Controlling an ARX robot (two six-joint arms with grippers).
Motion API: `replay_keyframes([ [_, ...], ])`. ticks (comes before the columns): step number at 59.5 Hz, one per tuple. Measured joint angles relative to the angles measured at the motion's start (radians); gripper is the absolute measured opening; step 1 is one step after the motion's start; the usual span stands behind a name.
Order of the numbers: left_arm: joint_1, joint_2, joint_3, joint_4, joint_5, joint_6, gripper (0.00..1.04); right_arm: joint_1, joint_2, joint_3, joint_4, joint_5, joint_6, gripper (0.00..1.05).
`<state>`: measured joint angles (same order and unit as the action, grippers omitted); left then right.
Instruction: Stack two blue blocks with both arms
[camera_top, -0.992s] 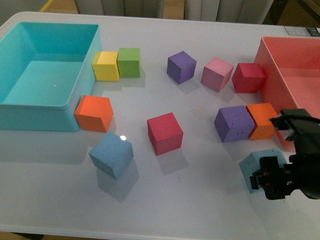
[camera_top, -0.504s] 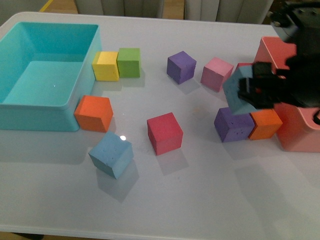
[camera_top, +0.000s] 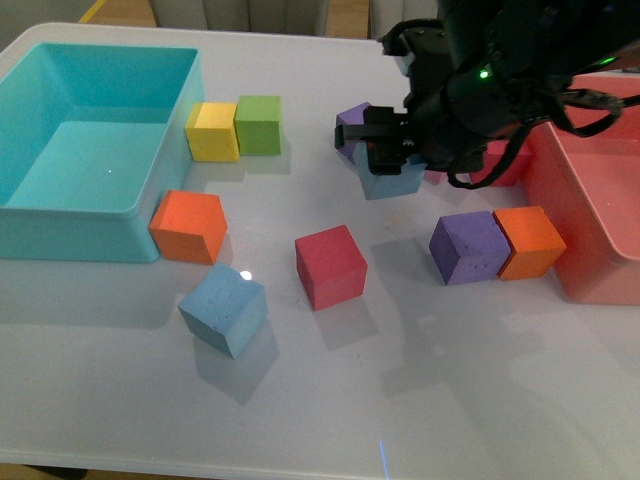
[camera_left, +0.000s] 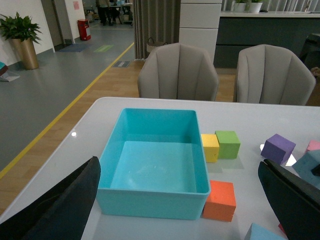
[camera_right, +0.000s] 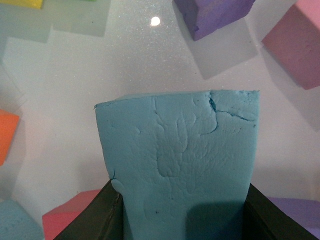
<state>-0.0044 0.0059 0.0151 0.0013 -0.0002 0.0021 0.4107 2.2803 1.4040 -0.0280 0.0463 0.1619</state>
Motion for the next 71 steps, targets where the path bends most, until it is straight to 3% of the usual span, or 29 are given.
replay_keyframes([
  [29,0.000,0.000,0.000,0.000,0.000,0.000,0.96,0.035,0.254,0.294,-0.108,0.014,0.031,0.41],
  [49,0.000,0.000,0.000,0.000,0.000,0.000,0.96,0.045,0.293,0.349,-0.129,0.025,0.030,0.41],
  [71,0.000,0.000,0.000,0.000,0.000,0.000,0.96,0.031,0.257,0.241,-0.026,0.042,0.021,0.96],
])
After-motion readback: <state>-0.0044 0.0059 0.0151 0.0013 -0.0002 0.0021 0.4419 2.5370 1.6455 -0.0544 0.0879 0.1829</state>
